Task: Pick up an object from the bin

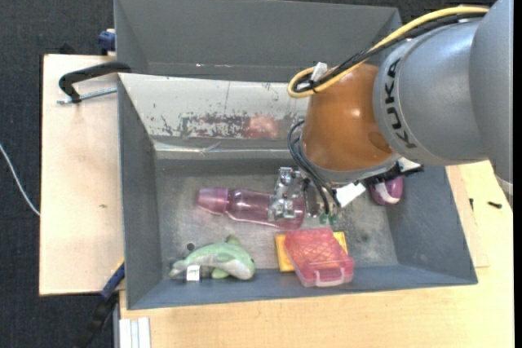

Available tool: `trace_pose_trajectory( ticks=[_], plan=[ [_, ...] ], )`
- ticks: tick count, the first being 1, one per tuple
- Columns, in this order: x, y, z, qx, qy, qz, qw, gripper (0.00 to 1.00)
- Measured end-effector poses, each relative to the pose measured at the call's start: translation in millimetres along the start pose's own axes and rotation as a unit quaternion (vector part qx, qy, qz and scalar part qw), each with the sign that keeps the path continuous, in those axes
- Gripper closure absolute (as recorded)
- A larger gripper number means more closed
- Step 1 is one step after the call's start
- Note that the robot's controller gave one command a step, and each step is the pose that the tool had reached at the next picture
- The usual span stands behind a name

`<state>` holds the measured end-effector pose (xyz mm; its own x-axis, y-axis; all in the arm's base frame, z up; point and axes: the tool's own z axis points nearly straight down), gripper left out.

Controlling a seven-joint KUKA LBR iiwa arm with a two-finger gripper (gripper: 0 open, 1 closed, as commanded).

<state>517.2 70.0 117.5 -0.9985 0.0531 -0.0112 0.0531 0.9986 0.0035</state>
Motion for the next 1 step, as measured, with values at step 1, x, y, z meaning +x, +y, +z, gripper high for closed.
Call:
trace_pose_trajectory(
  ticks=[1],
  plan=[
    [-2.1,-0.8,5.4,-0.001,-0.0099,0.001,1.0,0.0]
  ],
)
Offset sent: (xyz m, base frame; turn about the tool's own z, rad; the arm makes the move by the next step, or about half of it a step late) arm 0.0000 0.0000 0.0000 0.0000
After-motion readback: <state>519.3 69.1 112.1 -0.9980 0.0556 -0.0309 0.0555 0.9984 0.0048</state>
